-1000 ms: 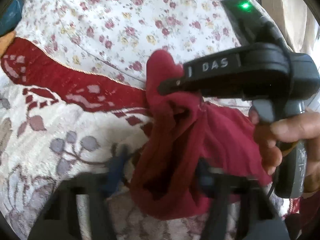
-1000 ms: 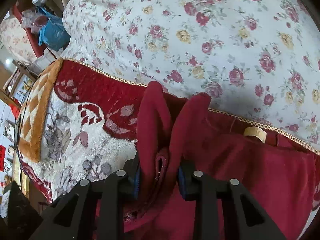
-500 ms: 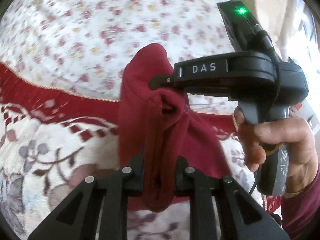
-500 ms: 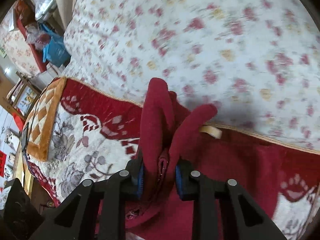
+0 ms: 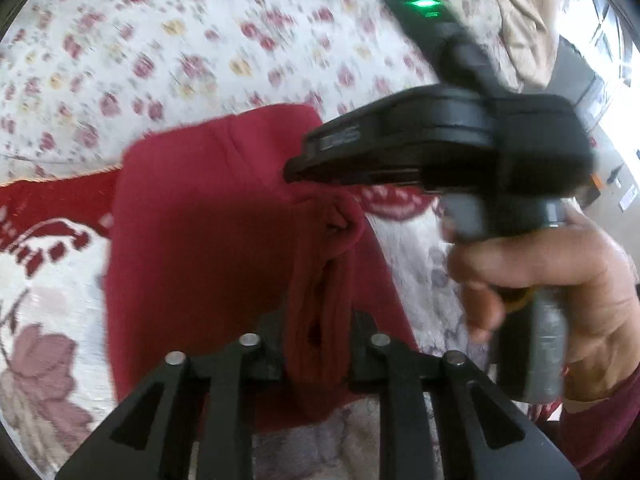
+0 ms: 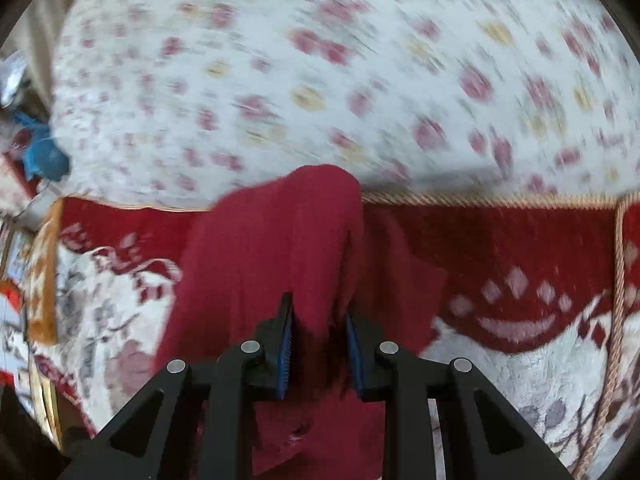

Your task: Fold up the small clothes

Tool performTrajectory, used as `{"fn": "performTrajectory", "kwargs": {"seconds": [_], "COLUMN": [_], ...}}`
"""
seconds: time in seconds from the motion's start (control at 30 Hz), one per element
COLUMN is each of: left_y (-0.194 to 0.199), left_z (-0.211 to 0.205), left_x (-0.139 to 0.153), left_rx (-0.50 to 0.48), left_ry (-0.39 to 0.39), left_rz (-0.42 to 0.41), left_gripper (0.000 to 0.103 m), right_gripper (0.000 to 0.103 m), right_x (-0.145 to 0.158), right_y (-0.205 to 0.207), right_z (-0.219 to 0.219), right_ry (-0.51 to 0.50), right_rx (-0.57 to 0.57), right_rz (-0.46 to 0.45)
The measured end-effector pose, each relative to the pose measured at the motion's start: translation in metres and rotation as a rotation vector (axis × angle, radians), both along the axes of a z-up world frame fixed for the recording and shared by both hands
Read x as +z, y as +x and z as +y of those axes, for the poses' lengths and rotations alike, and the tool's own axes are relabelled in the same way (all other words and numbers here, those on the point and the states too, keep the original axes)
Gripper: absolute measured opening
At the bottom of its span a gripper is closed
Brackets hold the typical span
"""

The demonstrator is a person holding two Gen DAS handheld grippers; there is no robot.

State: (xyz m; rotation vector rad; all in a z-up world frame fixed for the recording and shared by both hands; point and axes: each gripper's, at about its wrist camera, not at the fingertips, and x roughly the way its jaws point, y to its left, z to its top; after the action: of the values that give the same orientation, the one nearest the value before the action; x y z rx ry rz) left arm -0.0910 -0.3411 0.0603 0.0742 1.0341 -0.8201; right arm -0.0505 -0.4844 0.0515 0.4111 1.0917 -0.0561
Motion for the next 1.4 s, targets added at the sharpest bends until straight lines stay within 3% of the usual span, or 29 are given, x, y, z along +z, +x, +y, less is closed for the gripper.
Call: {"fn": "performTrajectory", "kwargs": {"seconds": [0.07, 0.13, 0.23, 0.27, 0.33, 0.47, 0.57, 0.63, 0.67, 0.7, 0.77, 0.87, 0.97, 1.03, 1.1, 1.13, 1.17, 1.3, 1.4], "left_y": [-0.003, -0.007, -0.007, -0.006, 0.001, 0.011, 0.006, 0.002, 0.003, 0.001, -0.001, -0.001, 0.004, 0.006, 0.008, 0.010, 0.011, 0.019, 0.022], "left_z": [0.001, 0.017, 0.052, 0.067, 0.090, 0.113, 0.114, 0.115, 0.114, 0.113, 0.114, 0.111, 0.100, 0.093, 0.090, 0.091, 0.091, 0.092, 0.089], "left_x": [0.002, 0.014, 0.034, 0.039, 0.040, 0.026, 0.013, 0.013, 0.012, 0.014, 0.019, 0.021, 0.013, 0.006, 0.000, -0.002, -0.004, -0.008, -0.012], "left_rx": [-0.032, -0.065, -0.041, -0.011, 0.062, 0.165, 0.180, 0.178, 0.177, 0.173, 0.164, 0.168, 0.179, 0.177, 0.183, 0.186, 0.191, 0.220, 0.229], "left_ry": [-0.016, -0.050, -0.060, -0.057, -0.022, 0.031, 0.039, 0.047, 0.051, 0.052, 0.050, 0.057, 0.077, 0.097, 0.125, 0.124, 0.122, 0.118, 0.118], "left_rz": [0.010, 0.007, -0.052, -0.077, -0.119, -0.084, -0.036, -0.032, -0.034, -0.036, -0.052, -0.082, -0.058, -0.057, -0.062, -0.060, -0.059, -0.061, -0.053], "left_gripper": [0.042, 0.050, 0.064, 0.066, 0.066, 0.066, 0.066, 0.066, 0.066, 0.066, 0.066, 0.066, 0.066, 0.066, 0.066, 0.067, 0.070, 0.072, 0.075], "right_gripper": [0.031, 0.044, 0.070, 0.079, 0.085, 0.085, 0.085, 0.066, 0.039, 0.027, 0.023, 0.023, 0.026, 0.033, 0.048, 0.050, 0.061, 0.062, 0.055], "right_x": [-0.007, -0.002, 0.016, 0.022, 0.027, 0.017, -0.003, -0.008, -0.004, 0.002, 0.019, 0.032, 0.003, -0.003, 0.005, 0.014, 0.021, 0.055, 0.050], "right_y": [-0.004, -0.016, -0.043, -0.054, -0.073, -0.076, -0.066, -0.065, -0.066, -0.070, -0.082, -0.099, -0.096, -0.098, -0.109, -0.116, -0.120, -0.118, -0.090], "right_z": [-0.008, -0.015, -0.018, -0.017, -0.010, 0.020, 0.034, 0.040, 0.044, 0.045, 0.047, 0.046, 0.028, 0.021, 0.010, 0.004, 0.003, 0.023, 0.043], "right_ry": [0.048, 0.093, 0.178, 0.212, 0.247, 0.272, 0.259, 0.223, 0.168, 0.149, 0.104, -0.018, 0.049, 0.100, 0.138, 0.118, 0.086, -0.070, -0.128], "right_rx": [-0.039, -0.085, -0.086, -0.082, -0.088, -0.045, -0.072, -0.061, -0.058, -0.053, -0.020, -0.009, -0.045, -0.046, -0.083, -0.119, -0.141, -0.074, 0.007], "right_rz": [-0.021, -0.049, -0.103, -0.126, -0.158, -0.135, -0.064, -0.065, -0.070, -0.090, -0.129, -0.153, -0.077, -0.087, -0.104, -0.122, -0.137, -0.241, -0.228]}}
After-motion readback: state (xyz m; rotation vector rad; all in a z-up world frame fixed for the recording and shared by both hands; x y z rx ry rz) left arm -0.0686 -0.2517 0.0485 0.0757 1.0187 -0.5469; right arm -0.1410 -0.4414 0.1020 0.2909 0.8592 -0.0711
